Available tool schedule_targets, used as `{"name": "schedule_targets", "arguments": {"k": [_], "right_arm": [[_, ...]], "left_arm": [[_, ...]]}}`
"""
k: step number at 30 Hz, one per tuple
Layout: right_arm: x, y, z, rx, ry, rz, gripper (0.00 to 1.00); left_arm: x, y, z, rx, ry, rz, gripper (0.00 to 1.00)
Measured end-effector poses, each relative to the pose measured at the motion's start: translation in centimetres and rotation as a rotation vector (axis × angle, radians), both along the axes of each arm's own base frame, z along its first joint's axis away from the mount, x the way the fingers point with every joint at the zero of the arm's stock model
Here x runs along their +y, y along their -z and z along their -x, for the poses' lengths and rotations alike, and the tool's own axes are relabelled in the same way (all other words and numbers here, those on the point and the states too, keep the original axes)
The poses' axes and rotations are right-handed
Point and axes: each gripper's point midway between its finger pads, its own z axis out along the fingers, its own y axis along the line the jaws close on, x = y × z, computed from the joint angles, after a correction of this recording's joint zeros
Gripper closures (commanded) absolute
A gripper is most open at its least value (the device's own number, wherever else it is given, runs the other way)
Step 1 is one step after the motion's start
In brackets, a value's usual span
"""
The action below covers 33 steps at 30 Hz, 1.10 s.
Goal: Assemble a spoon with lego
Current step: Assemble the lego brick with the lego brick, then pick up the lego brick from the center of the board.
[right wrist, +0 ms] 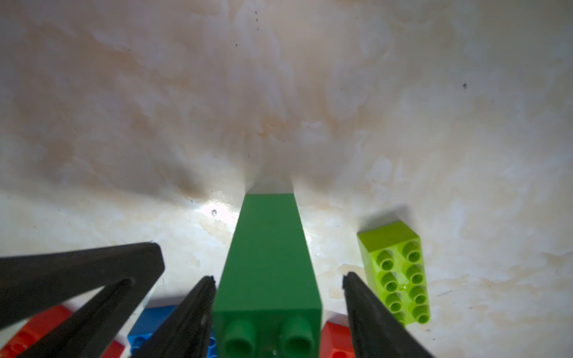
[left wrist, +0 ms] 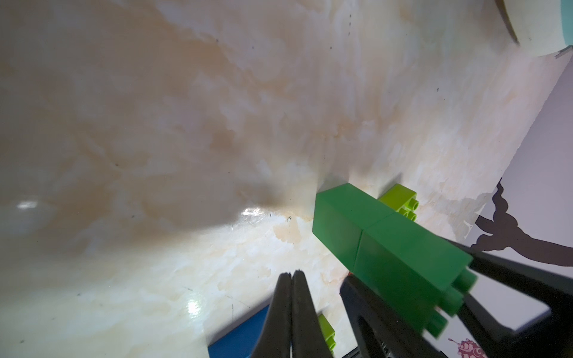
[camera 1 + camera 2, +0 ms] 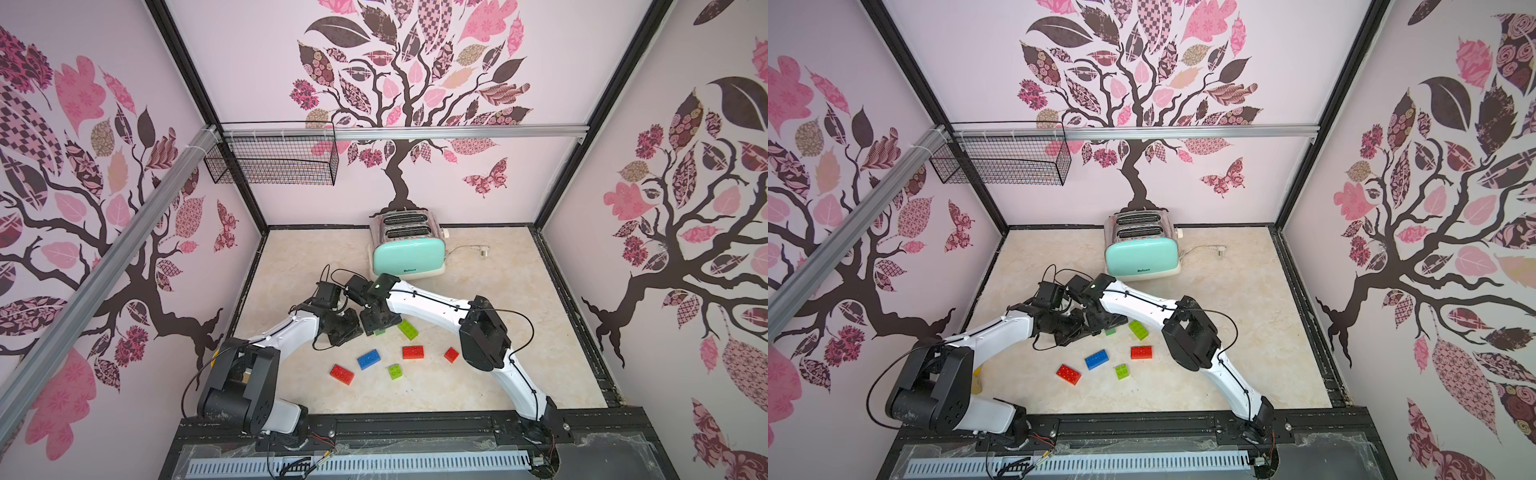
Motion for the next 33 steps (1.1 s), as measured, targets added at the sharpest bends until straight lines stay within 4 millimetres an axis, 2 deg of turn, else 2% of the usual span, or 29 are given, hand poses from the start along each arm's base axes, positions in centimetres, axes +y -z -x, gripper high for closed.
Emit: {"name": "schedule_targets", "arguments": {"k": [2, 5, 7, 9, 10, 12, 15, 17, 19, 21, 26, 33], "right_arm": [[0.2, -2.2, -0.2, -0.034, -0.003, -0.042, 0.21], [-0.1, -7.5, -0.4, -0.117, -0.002, -0.139, 0.19], [-1.3, -10.3, 0.2, -0.166, -0.002, -0.191, 0.17], [-3.6, -11.2, 1.5, -0.191, -0.007, -0.213, 0.16], [-4.8, -10.9, 2.2, -0.190, -0.008, -0.212, 0.15], [-7.4, -8.5, 4.0, -0.147, -0.019, -0.197, 0.14], [-10.9, -3.1, 5.9, -0.033, -0.023, -0.149, 0.13], [-12.5, 0.0, 6.8, 0.039, -0.021, -0.136, 0.13], [-13.5, 1.7, 7.5, 0.096, -0.021, -0.145, 0.13], [-13.3, 2.4, 7.3, 0.120, -0.024, -0.178, 0.15], [-10.6, 3.0, 6.7, 0.131, -0.082, -0.279, 0.19], [-9.3, 3.9, 8.1, 0.180, -0.121, -0.339, 0.22]], "left_arm": [[0.0, -0.1, 0.1, -0.001, 0.001, -0.001, 1.00], [0.1, -0.3, 0.2, 0.001, 0.001, -0.006, 1.00], [0.2, -0.5, 0.2, -0.003, 0.002, -0.013, 1.00], [0.3, -1.0, 0.1, -0.013, 0.002, -0.018, 1.00], [0.3, -1.2, 0.0, -0.020, 0.003, -0.020, 1.00], [0.4, -1.6, -0.3, -0.037, 0.008, -0.023, 1.00], [0.5, -1.8, -0.5, -0.048, 0.011, -0.028, 1.00], [0.5, -1.9, -0.7, -0.055, 0.017, -0.030, 1.00], [0.5, -2.2, -0.8, -0.064, 0.026, -0.034, 1.00], [0.5, -2.6, -1.2, -0.081, 0.035, -0.040, 1.00], [0.8, -4.0, -2.4, -0.131, 0.048, -0.063, 1.00], [2.0, -4.1, -3.1, -0.142, 0.034, -0.087, 1.00]]}}
